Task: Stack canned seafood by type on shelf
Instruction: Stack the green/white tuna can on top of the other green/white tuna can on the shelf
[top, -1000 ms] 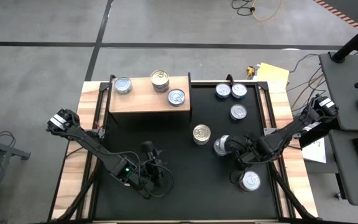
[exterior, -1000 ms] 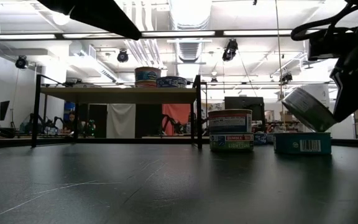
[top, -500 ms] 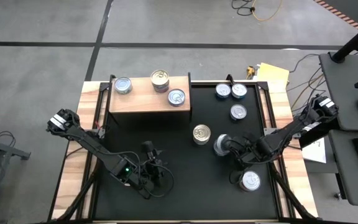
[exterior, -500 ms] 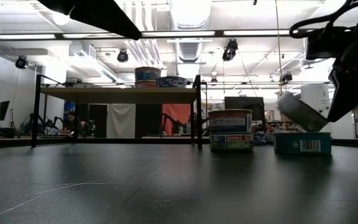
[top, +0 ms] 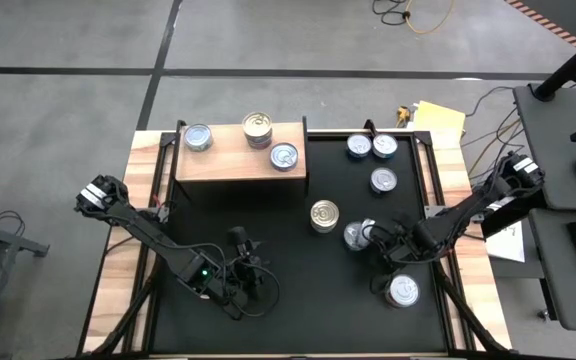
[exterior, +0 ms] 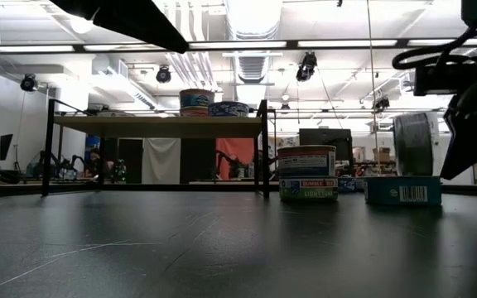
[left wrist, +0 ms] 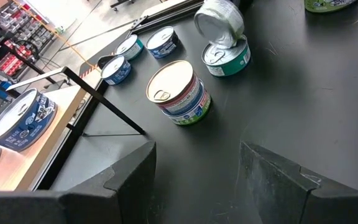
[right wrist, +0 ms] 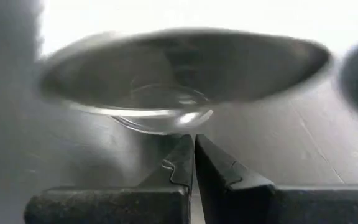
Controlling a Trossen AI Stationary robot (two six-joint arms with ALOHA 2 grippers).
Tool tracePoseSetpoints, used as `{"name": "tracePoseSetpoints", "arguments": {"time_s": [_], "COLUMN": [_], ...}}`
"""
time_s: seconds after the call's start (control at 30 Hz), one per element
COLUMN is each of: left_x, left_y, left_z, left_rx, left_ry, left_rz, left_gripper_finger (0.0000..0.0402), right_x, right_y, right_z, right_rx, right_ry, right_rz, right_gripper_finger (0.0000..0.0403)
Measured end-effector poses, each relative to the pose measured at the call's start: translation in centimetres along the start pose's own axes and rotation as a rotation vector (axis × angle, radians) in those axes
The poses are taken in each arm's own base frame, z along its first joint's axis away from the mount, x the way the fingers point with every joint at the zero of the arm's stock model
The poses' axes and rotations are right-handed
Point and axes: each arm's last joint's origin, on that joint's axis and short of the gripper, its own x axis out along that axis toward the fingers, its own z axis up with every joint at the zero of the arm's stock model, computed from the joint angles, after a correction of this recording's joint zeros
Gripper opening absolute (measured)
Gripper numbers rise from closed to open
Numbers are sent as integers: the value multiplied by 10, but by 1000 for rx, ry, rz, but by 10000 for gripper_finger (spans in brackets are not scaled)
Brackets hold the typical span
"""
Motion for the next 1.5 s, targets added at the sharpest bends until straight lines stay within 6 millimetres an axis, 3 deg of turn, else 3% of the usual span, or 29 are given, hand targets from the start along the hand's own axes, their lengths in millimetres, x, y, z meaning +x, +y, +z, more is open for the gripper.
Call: {"name": "tracePoseSetpoints", "arguments": {"time_s": [0.37, 0.53, 0.77, 0.9, 1.0, 1.13, 1.27, 1.5], "left_x": [0, 0, -5, -17, -20, -22, -22, -24], "left_y": [0, 0, 0, 2, 1, 2, 3, 8], "left_z": [0, 0, 1, 11, 13, 16, 16, 18], "left_rx": [0, 0, 1, 10, 58, 82, 92, 85], "left_ry": [0, 0, -7, -34, -40, -45, -43, -61], "left_rz": [0, 0, -11, -34, -39, -39, -30, 12], "left_gripper_finger": [217, 217, 217, 217, 217, 217, 217, 217], "right_x": [-1, -16, -55, -74, -87, -103, -110, -99], "right_y": [-8, -5, 6, 14, 17, 19, 19, 11], "right_z": [-7, 0, 26, 42, 55, 70, 79, 83], "right_rx": [-8, -82, -309, -646, -805, -924, -991, -1087], "right_ry": [121, 210, 268, 187, 74, -54, -85, -39], "right_rz": [-54, -34, 57, 146, 116, 55, 60, 44], "right_gripper_finger": [9, 9, 9, 11, 20, 51, 110, 231]}}
